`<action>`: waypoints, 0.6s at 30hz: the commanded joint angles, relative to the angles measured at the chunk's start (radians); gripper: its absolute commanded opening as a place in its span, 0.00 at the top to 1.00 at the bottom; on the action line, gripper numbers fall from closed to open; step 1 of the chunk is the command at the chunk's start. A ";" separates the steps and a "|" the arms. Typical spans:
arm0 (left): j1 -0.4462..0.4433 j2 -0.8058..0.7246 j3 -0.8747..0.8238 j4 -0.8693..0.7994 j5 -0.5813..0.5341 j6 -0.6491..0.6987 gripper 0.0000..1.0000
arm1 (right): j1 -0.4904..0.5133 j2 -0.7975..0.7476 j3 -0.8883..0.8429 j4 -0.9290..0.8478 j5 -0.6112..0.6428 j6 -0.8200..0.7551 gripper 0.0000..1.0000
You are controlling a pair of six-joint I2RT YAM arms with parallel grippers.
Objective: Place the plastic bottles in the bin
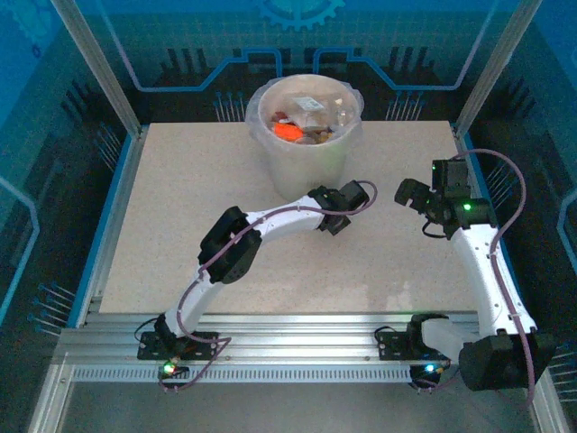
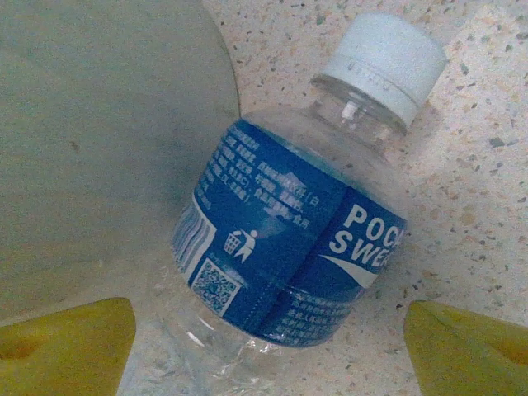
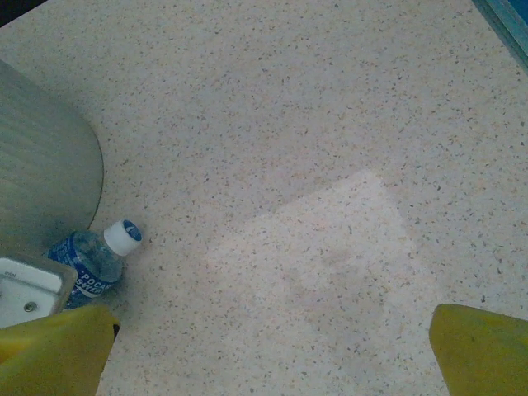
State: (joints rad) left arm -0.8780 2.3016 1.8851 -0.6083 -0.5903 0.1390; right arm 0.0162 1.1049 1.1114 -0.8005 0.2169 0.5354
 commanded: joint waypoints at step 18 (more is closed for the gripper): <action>0.008 0.083 0.044 -0.041 0.090 -0.013 0.27 | -0.016 -0.005 -0.018 0.027 -0.015 0.010 0.00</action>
State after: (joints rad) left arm -0.8734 2.3650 1.9129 -0.6254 -0.5419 0.1349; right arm 0.0162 1.1049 1.0992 -0.7910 0.2043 0.5354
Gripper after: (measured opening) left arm 0.749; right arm 0.996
